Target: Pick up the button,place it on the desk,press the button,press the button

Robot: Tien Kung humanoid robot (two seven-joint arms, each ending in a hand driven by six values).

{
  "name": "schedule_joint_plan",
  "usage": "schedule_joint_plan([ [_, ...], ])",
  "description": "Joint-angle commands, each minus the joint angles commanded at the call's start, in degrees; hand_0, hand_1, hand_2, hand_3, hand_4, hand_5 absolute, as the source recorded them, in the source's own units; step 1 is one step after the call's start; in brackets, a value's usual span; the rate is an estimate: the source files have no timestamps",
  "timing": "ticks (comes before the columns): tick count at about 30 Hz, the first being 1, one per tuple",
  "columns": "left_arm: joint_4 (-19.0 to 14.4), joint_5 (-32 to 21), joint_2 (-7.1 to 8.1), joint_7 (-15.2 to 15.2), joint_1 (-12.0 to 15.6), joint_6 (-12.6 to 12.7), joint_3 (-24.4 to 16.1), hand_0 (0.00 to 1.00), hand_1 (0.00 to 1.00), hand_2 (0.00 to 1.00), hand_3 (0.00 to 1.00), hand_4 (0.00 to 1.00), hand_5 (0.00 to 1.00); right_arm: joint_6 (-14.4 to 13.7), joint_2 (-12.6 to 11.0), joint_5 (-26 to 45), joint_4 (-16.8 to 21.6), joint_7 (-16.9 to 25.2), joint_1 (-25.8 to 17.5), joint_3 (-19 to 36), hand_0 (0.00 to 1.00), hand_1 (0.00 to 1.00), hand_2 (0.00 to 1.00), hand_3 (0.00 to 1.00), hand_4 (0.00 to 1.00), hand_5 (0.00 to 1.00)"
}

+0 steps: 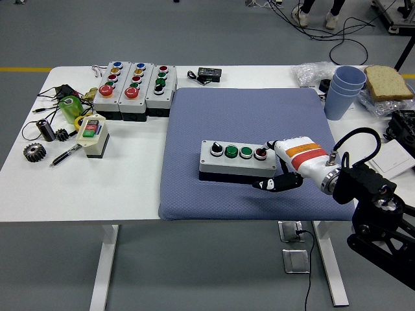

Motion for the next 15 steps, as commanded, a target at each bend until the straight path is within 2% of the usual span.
schedule_joint_plan([
  [6,0.00,-0.12,0.09,-0.02,-0.06,-0.02,0.09,0.625,0.657,0.676,0.592,0.343,0.642,-1.62,0.80,-0.32,0.99,-0.46,0.52,1.62,0.087,0.002,0.211,0.714,0.951,0.681],
  [15,0.00,-0.08,0.07,-0.01,-0.06,-0.01,0.14,0.624,0.657,0.676,0.593,0.343,0.643,-1.40,3.37,-0.24,0.16,-0.68,1.58,0.93,0.083,0.002,0.210,0.712,0.949,0.680],
])
